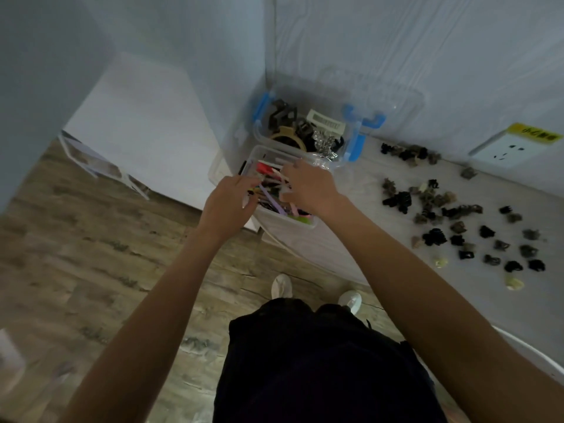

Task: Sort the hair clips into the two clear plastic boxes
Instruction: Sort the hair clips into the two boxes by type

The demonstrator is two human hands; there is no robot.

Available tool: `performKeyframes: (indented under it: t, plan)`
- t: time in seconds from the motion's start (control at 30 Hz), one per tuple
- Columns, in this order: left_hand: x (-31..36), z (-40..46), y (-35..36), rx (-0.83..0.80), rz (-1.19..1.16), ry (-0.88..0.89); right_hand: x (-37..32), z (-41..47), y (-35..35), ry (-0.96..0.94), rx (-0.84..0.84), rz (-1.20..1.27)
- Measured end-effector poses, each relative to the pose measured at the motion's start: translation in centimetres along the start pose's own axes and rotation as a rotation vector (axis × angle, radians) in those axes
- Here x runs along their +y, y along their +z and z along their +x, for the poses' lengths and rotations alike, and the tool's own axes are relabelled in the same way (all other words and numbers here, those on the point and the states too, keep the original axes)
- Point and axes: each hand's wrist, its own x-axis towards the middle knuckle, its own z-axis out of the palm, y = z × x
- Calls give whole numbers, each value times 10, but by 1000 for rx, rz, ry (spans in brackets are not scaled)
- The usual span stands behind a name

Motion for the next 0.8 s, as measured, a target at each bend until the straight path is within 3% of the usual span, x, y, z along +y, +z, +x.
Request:
performKeyframes:
  t: [0.13,0.37,0.47,0.63,0.8]
  plan:
    - [-6,-6,3,2,-9,18,-3,-17,22,-39,121,-46]
    - [-6,-5,4,15,-9,6,0,-16,39,-269,-11,207]
    - [11,-2,8,117,-4,40,9,-31,30,-282,119,367]
    - [72,13,31,193,-179,222,49,-96,27,-86,483,485]
    - [137,23,81,-94,-251,378,122,-175,71,369,622,517]
